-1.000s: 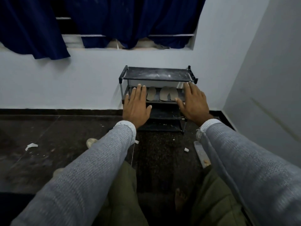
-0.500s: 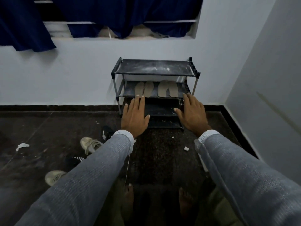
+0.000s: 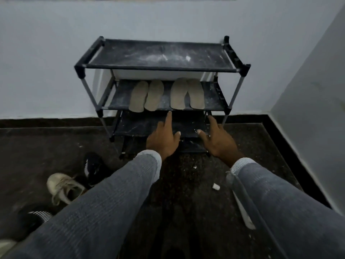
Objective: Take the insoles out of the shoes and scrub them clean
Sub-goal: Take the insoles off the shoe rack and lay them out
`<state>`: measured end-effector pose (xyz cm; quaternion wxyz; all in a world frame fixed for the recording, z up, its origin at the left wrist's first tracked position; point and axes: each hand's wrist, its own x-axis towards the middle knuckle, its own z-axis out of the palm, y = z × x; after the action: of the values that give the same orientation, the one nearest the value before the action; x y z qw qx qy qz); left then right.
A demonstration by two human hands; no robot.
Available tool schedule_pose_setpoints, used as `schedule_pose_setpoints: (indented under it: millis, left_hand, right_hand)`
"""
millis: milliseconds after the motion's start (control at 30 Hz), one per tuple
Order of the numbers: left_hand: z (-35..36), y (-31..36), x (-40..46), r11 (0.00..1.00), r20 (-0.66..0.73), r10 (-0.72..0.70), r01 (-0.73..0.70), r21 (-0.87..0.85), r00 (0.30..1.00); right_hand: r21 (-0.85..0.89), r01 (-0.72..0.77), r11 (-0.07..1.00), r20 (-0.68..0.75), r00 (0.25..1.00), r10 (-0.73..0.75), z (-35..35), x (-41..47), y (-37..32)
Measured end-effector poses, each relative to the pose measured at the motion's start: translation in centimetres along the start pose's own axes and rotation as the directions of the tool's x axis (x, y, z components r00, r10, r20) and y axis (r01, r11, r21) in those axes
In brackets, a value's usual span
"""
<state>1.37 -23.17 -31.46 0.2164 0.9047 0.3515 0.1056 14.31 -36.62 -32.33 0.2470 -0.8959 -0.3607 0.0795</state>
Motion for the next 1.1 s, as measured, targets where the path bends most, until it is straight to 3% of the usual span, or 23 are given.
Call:
schedule_pose_setpoints:
  millis: [133,267,400,633,767,900,967,1033,1100]
  left_hand:
    - [3.6,0.0,5.9,0.997,-0.002,0.035,-0.035,-0.073,0.999]
    - [5.7,-0.5,10.2,0.988,-0.062,0.15,-0.148,0.036,0.987]
    - [7.1,-1.2,13.2,0.987,0.007,0.114,-0.114,0.111,0.994]
    - [7.4,-1.2,14.1,0.967,-0.012,0.119,-0.113,0.227,0.993]
    - [7.3,-1.3,12.9,0.976,-0.069,0.152,-0.138,0.17,0.986]
    - [7.3,-1.3,10.3,0.983,-0.149,0.181,-0.175,0.052,0.972]
    - [7.5,-1.3,9.0,0.979,-0.165,0.203,-0.199,0.043,0.965]
    - [7.6,-1.6,8.4,0.978,-0.181,0.203,-0.209,-0.013,0.962]
    - [7.6,-1.7,8.5,0.97,-0.214,0.153,-0.188,-0.153,0.965]
  right_hand:
    - [0.13,0.005,0.991,0.013,1.0,-0.007,2.5,5.7,1.6]
    - [0.191,0.004,0.982,0.02,1.0,-0.008,4.4,10.4,2.3]
    - [0.21,0.006,0.978,0.052,0.999,-0.017,5.3,13.3,2.4]
    - [-0.04,0.088,0.995,0.083,0.993,-0.084,5.7,15.4,2.8]
    - [-0.041,0.076,0.996,-0.023,0.997,-0.077,6.0,14.5,2.8]
    - [-0.04,0.095,0.995,-0.218,0.971,-0.102,6.2,12.4,3.1]
    - [0.029,0.07,0.997,-0.276,0.959,-0.059,6.2,11.5,3.4]
    - [0.248,-0.04,0.968,-0.286,0.952,0.112,6.5,11.8,3.6]
    - [0.536,-0.189,0.823,-0.208,0.915,0.346,6.6,12.8,3.4]
